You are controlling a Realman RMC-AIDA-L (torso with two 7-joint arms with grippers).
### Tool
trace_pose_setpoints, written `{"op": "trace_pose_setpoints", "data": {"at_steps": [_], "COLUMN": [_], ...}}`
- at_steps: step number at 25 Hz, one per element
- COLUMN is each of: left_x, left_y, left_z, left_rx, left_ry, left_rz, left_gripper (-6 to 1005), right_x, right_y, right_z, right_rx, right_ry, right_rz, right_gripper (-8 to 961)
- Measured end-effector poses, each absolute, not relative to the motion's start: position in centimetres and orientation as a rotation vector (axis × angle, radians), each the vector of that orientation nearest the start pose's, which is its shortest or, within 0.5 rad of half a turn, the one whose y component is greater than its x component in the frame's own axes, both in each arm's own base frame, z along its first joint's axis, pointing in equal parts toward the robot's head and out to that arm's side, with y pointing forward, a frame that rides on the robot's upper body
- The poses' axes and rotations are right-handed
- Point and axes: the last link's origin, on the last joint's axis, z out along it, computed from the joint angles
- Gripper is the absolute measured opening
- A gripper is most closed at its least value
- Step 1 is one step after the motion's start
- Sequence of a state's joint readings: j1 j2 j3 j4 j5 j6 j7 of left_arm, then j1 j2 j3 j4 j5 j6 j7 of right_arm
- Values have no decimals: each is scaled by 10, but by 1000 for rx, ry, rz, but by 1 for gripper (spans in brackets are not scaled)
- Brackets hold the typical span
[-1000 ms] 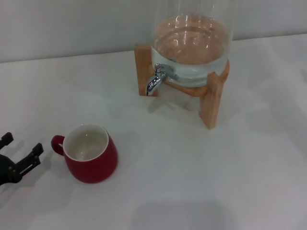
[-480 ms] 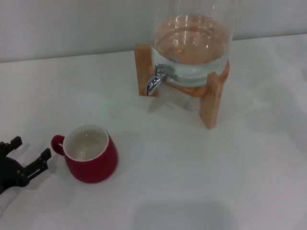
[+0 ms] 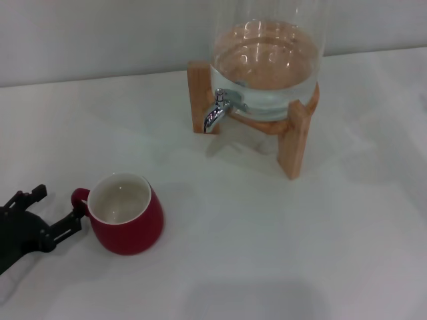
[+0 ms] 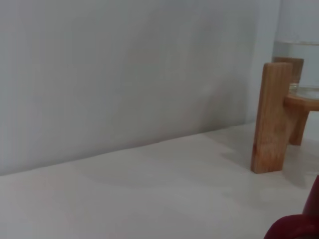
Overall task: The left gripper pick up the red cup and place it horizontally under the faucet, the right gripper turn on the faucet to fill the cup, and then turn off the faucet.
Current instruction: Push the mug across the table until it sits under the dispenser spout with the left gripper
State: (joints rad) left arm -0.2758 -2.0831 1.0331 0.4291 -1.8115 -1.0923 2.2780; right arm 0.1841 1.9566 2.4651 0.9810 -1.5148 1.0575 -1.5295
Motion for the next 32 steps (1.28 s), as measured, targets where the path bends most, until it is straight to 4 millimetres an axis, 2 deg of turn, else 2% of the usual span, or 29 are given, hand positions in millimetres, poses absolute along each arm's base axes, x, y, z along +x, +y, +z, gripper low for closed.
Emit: {"op": "trace_pose_setpoints", "data": {"at_steps": [32], "left_x": [-335], "left_y": [307], "left_z": [-35], "left_rx": [-2263], "left_ry": [-605], "left_rz": [-560], "left_gripper": [862], "right_x": [364], "right_y": [326], "right_z": [187], "right_rx": [-1710], "right_ry": [814], "right_rz": [662], "right_gripper": [724]}}
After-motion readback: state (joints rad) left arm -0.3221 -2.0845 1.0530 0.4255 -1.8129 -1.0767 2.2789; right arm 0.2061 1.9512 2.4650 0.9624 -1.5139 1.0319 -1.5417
